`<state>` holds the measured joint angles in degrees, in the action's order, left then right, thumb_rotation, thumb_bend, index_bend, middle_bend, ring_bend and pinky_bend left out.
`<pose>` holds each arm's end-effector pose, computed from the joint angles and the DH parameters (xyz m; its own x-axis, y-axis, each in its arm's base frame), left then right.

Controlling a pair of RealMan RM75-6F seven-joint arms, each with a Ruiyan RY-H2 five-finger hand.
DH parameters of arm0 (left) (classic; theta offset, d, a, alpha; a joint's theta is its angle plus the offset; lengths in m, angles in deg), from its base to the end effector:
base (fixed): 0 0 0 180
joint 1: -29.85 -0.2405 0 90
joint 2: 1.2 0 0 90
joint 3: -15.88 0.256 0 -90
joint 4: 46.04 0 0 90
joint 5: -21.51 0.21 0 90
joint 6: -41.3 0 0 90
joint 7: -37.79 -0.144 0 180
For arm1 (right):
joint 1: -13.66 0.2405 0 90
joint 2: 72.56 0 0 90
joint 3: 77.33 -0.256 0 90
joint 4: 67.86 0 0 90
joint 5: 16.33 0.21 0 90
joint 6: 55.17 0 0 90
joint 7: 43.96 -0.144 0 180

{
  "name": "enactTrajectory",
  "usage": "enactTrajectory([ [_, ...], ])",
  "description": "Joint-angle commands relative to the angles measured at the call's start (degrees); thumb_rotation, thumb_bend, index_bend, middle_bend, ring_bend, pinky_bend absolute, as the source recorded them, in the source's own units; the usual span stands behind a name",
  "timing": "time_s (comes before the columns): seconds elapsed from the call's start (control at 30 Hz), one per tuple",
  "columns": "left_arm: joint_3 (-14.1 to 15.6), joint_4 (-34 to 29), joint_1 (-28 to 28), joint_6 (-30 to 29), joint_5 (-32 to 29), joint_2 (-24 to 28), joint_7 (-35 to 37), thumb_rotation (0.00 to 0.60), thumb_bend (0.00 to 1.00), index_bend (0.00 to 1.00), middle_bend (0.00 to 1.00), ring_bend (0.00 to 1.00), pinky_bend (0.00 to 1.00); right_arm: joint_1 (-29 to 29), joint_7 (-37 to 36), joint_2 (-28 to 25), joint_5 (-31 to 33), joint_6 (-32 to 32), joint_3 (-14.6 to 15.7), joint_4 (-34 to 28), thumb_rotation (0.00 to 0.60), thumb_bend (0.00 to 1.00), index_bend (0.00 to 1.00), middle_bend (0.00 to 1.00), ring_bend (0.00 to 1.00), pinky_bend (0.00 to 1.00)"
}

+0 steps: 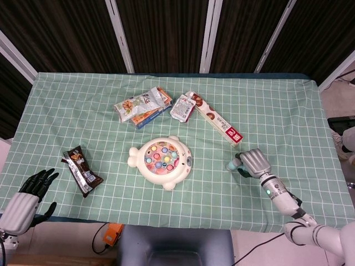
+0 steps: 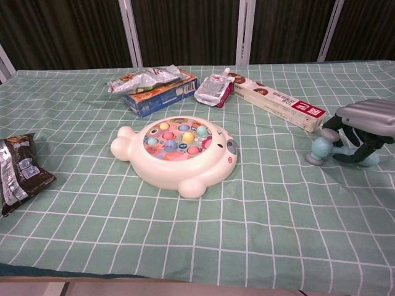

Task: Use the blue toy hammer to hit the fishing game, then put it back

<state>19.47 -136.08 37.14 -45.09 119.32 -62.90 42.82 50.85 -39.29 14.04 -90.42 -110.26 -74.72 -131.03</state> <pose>-0.2971 0.1674 0.1522 0.4126 0.0845 0.9070 0.8920 -0.2392 -0.3835 -0.2816 -0.3420 0.0144 0.6386 -0.2750 0.7187 -0.7655 -0.3229 0.5566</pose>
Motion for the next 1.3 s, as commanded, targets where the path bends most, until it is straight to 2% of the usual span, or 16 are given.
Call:
enactTrajectory([
  [0.03,0.0,0.0,0.0,0.0,-0.1,0.0,-0.1,0.6,0.42,0.0,0.03,0.02,0.13,-0.3,-0.4,0.1,-0.5,0.3,-0.4,0.4,0.6,0.6,0.94,0.69,0.66,0.69],
  [0.37,0.1,-0.2,0.0,0.3,-0.1,0.1,-0.2,0.6,0.42,0.0,0.03,0.02,0.13,-1.1,-1.5,-0.1,-2.2,1.2,-1.5,0.7,0.6,0.5,0.9,0.69,0.63,0.66],
  [0.63,0.3,-0.3,0.1,0.3,0.2,0.1,-0.4,0.6,0.42,0.0,0.03,0.03,0.13,-1.2,-3.6,-1.0,-3.9,2.6,-1.8,0.2,0.6,0.44,0.82,0.69,0.6,0.61],
  [1.3,0.3,-0.3,0.0,0.2,0.3,0.2,-0.3,0.6,0.42,0.0,0.03,0.03,0.13,-2.0,-3.9,-1.5,-4.5,3.4,-3.3,0.2,0.6,0.43,0.76,0.63,0.59,0.6],
])
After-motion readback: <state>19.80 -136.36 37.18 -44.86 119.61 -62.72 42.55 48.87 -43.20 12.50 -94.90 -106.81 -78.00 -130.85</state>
